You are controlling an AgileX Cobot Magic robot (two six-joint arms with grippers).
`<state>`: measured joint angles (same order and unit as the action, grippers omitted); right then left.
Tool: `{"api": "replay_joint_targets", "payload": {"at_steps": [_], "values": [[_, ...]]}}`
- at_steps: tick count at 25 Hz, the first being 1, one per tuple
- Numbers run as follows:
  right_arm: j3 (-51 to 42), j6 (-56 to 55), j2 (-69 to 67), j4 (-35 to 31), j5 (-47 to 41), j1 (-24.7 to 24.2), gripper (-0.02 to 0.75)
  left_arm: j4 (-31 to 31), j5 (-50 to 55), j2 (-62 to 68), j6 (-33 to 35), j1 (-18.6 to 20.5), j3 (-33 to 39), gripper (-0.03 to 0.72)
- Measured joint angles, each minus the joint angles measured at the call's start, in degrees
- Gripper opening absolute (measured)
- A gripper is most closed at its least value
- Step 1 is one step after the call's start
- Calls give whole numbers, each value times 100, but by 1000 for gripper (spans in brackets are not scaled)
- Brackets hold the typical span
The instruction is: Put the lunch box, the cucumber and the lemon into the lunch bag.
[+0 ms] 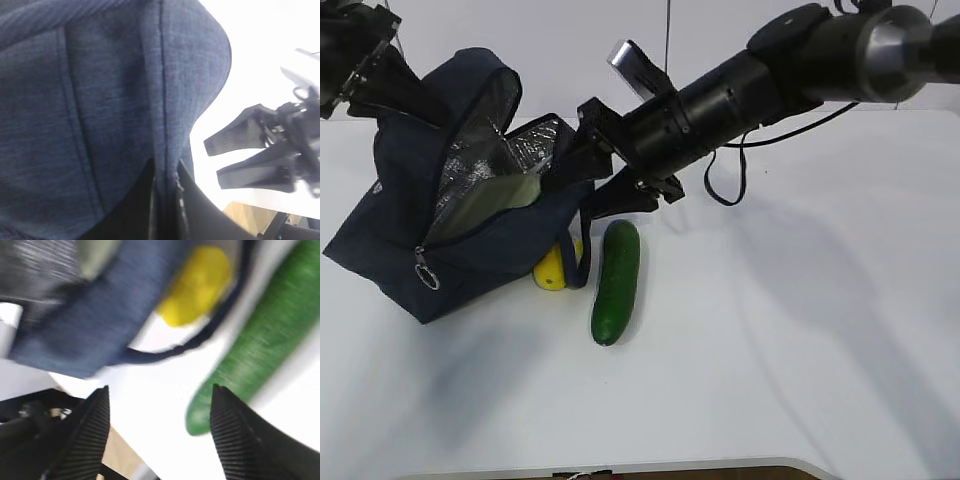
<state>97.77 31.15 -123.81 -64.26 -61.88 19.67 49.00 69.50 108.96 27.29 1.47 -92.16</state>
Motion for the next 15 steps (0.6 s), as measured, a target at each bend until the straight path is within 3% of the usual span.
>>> {"api": "replay_joint_targets", "payload": {"at_steps": [7,15], "values": [[0,-1039,243,1729,-261,0,500,356,10,0,-13,0,0,-13],[0,-2528,243,3195,-189,45,501,357,10,0,-13,0,0,-13]]}}
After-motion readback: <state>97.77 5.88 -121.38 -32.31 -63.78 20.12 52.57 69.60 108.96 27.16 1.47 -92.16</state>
